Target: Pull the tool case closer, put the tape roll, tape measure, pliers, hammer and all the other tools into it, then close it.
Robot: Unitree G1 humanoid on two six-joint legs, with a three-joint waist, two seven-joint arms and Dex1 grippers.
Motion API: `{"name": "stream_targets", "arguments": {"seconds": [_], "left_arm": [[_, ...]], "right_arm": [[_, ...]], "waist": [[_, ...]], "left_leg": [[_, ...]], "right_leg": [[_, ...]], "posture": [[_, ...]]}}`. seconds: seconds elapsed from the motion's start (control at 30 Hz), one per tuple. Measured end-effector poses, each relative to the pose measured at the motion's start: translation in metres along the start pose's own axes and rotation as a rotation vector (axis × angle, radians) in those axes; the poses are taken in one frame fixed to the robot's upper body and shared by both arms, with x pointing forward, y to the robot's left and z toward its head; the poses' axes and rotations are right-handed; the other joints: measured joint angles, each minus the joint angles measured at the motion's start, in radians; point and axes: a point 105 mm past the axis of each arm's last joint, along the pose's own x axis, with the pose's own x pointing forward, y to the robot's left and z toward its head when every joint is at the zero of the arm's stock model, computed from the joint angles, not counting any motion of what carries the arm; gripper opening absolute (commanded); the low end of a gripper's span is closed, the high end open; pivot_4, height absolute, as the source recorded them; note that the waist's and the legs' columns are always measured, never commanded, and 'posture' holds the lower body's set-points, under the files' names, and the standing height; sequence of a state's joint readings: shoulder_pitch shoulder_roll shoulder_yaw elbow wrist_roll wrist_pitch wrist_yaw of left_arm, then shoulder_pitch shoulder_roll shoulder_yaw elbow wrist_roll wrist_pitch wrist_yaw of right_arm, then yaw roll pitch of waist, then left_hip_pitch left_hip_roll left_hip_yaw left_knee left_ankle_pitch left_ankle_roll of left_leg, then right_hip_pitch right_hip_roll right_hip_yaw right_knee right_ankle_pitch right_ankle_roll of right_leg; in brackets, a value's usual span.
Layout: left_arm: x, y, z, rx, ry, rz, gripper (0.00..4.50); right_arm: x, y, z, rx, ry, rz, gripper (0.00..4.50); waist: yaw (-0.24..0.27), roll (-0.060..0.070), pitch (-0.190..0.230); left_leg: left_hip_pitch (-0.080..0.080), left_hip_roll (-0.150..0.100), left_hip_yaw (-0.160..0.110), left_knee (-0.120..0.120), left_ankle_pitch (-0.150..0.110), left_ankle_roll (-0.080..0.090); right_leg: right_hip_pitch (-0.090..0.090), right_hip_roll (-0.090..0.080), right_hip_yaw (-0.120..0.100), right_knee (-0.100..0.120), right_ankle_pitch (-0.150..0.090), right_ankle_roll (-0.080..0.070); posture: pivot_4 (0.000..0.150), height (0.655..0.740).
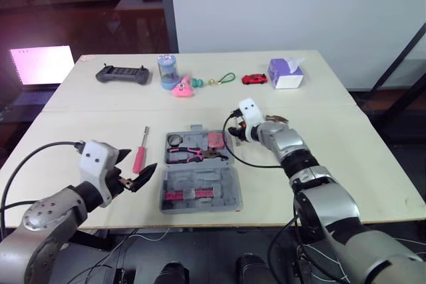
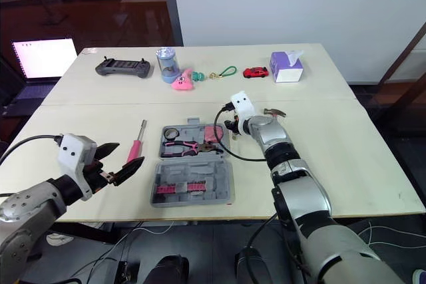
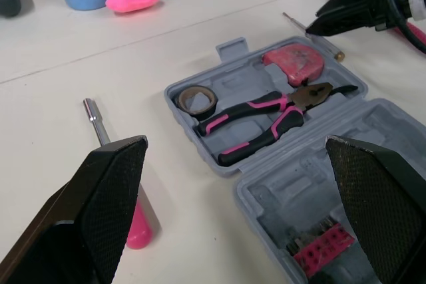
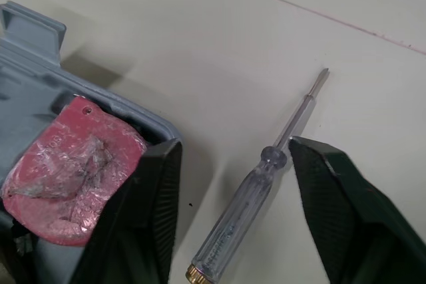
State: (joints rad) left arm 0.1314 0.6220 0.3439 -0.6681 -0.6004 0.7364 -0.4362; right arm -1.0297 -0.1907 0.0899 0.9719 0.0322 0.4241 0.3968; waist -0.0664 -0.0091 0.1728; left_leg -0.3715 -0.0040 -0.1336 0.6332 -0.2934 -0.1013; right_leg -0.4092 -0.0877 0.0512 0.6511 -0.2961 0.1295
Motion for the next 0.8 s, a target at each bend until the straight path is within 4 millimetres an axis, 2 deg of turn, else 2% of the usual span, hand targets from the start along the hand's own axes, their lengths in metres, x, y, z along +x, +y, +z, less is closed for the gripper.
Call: {"name": "stream_targets", "arguments": {"seconds": [0.2,0.4,0.5,0.67,0.77,0.8], "left_arm": [[-0.001,0.000,-0.002,0.001,0.004,0.006,4.50],[0.002,0.005,0.001,0.014,-0.001,0.019,4.50],[0.004,0.004,0.001,0.017,0.000,0.015,4.50],[0.004,0.006,0.000,0.027,0.007,0.027,4.50],[0.004,0.006,-0.001,0.028,0.009,0.029,4.50],[0.004,0.007,-0.001,0.029,0.010,0.030,4.50]], "right_arm": [[0.002,-0.008,-0.009,0.036,0.021,-0.045,2.70],[0.008,0.001,-0.018,0.050,0.036,-0.041,2.70],[0.012,0.008,-0.016,0.053,0.028,-0.039,2.70],[0.014,0.004,-0.017,0.071,0.025,-0.094,2.70],[0.015,0.003,-0.023,0.098,0.032,-0.115,1.98],[0.015,0.002,-0.023,0.105,0.030,-0.120,1.55]], "waist": [[-0.006,0.000,0.000],[-0.007,0.000,0.000],[-0.009,0.000,0.000],[-0.008,0.000,0.000],[-0.009,0.000,0.000],[-0.009,0.000,0.000]], "left_leg": [[0.000,0.000,0.000,0.000,0.000,0.000],[0.000,0.000,0.000,0.000,0.000,0.000],[0.000,0.000,0.000,0.000,0.000,0.000],[0.000,0.000,0.000,0.000,0.000,-0.001],[0.000,0.000,0.000,0.000,0.000,-0.001],[0.000,0.000,0.000,0.000,0.000,-0.001]], "right_leg": [[0.000,0.000,0.000,0.000,0.000,0.000],[0.000,0.000,0.000,0.001,0.000,0.000],[-0.001,0.000,0.000,0.001,0.000,0.000],[-0.001,0.000,0.000,0.001,0.000,0.000],[-0.001,0.000,0.000,0.001,0.000,0.000],[-0.001,0.000,0.000,0.001,0.000,0.000]], "posture": [[0.150,0.7400],[0.150,0.7400],[0.150,0.7400],[0.150,0.7400],[0.150,0.7400],[0.150,0.7400]]}}
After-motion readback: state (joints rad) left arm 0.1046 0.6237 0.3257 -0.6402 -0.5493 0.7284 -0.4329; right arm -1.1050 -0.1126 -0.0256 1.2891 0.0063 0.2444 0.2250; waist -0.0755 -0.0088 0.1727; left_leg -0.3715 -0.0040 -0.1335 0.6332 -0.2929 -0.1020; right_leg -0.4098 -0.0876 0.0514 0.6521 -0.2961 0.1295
